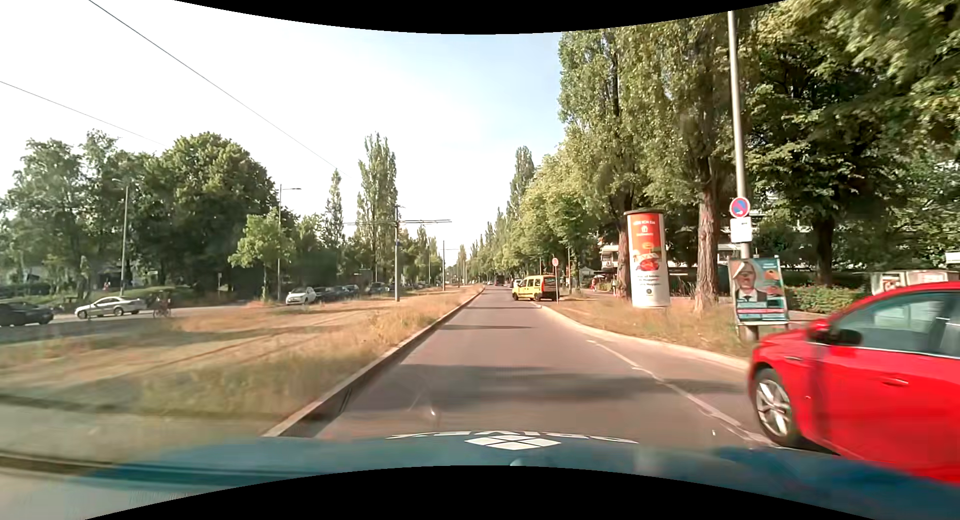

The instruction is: Follow the waypoints while adhering to traffic rules and regulations

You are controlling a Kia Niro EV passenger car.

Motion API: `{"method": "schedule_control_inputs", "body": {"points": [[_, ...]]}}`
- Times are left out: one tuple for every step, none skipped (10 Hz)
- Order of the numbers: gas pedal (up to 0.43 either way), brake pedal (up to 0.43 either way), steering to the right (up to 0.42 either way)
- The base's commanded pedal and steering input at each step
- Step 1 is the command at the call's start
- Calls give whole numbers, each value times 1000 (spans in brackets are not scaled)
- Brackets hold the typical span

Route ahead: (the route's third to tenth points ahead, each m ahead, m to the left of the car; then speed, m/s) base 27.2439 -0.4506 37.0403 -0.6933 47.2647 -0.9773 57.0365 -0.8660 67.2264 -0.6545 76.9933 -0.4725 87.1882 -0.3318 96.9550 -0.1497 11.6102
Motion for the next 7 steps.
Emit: {"method": "schedule_control_inputs", "body": {"points": [[157,0,0],[157,0,0],[157,0,0],[157,0,1],[157,0,1],[157,0,2],[157,0,1]]}}
